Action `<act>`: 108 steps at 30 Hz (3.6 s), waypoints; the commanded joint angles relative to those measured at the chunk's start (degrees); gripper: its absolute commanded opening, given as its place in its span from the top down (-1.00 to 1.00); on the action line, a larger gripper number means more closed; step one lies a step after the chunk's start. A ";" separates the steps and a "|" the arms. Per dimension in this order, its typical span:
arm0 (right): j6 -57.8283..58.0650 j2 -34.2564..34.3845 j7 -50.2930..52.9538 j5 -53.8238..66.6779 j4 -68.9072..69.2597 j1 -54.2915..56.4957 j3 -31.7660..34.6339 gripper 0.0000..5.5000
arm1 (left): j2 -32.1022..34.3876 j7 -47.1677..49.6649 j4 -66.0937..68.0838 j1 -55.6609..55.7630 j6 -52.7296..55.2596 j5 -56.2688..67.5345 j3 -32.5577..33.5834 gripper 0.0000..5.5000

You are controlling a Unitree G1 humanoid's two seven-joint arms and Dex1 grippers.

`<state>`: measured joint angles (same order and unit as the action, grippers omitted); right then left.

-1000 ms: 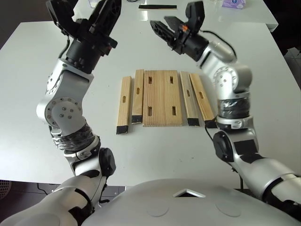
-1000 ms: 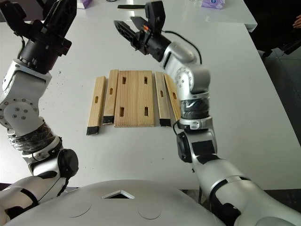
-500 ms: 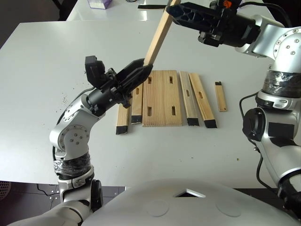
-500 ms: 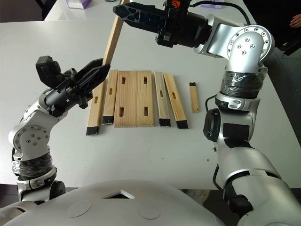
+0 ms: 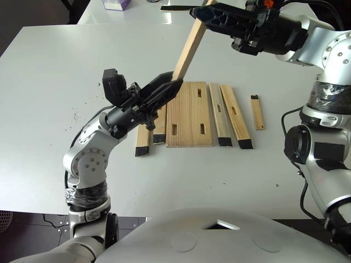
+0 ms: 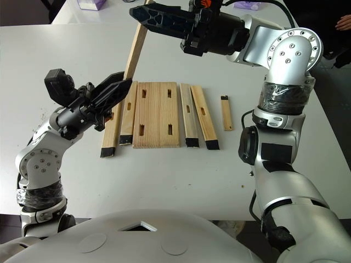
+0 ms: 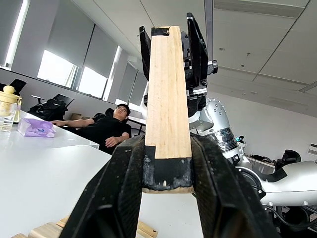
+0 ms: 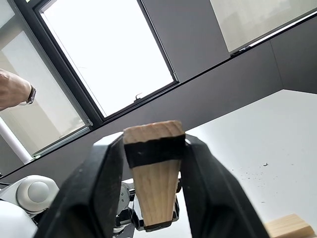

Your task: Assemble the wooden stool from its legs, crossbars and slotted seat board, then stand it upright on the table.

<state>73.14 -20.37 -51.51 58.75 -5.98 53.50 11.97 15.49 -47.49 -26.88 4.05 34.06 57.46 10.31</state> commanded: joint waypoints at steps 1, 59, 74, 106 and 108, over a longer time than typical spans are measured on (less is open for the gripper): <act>-0.73 -0.15 -0.37 2.04 1.62 -0.64 0.90 0.52 | 0.93 1.10 1.10 -1.07 0.00 -0.40 -1.04 0.52; -74.09 -20.70 -40.96 -43.87 -28.93 -9.81 -26.53 0.52 | -18.36 36.00 11.59 1.14 -19.81 -21.15 -3.10 0.09; -72.18 -18.36 -39.21 -45.41 -36.00 -14.47 -23.84 0.52 | -17.82 35.18 13.73 1.90 -19.69 -21.68 -3.61 0.09; -70.76 -17.80 -29.46 -47.25 -28.70 -20.76 -19.85 -0.01 | -16.55 34.33 15.53 2.90 -20.28 -22.51 -2.43 0.09; -68.51 -19.67 -29.29 -46.95 -25.92 -22.46 -19.20 -0.01 | -16.82 34.40 15.43 2.64 -20.53 -22.69 -2.60 0.09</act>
<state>2.33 -37.35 -81.18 12.31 -35.00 33.34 -8.34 -1.25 -13.43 -11.35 6.87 14.04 35.78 7.83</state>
